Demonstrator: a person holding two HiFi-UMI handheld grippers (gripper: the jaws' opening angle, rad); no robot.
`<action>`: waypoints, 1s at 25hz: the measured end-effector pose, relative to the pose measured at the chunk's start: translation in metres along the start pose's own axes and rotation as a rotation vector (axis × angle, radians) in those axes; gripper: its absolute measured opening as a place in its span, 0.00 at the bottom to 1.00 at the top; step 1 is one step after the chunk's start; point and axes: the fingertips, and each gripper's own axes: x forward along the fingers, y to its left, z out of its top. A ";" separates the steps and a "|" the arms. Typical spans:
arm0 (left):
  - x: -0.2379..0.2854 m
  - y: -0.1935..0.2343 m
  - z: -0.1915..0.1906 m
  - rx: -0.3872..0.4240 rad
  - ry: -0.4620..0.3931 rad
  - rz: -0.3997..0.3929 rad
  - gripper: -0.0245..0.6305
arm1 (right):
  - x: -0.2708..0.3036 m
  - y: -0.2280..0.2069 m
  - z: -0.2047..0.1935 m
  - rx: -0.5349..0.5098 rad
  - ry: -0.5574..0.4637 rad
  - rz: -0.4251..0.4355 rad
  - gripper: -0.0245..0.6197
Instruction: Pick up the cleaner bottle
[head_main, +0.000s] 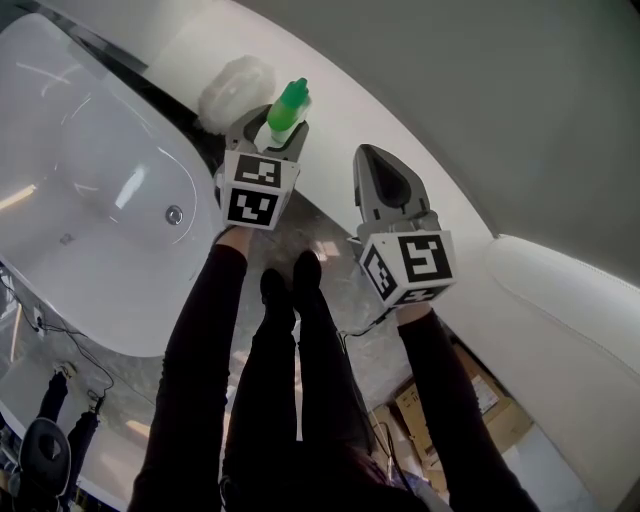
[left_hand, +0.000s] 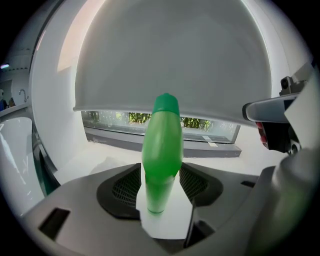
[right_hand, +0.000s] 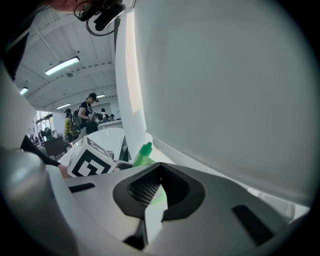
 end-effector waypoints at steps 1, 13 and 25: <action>0.005 0.000 -0.003 0.002 0.007 -0.002 0.40 | 0.002 -0.002 -0.002 0.002 0.000 -0.001 0.04; 0.033 0.002 -0.013 0.034 0.014 0.022 0.34 | 0.016 -0.014 -0.015 0.010 0.019 -0.002 0.04; 0.017 -0.002 0.001 0.072 -0.012 0.032 0.33 | 0.018 -0.010 0.000 -0.012 0.022 0.015 0.04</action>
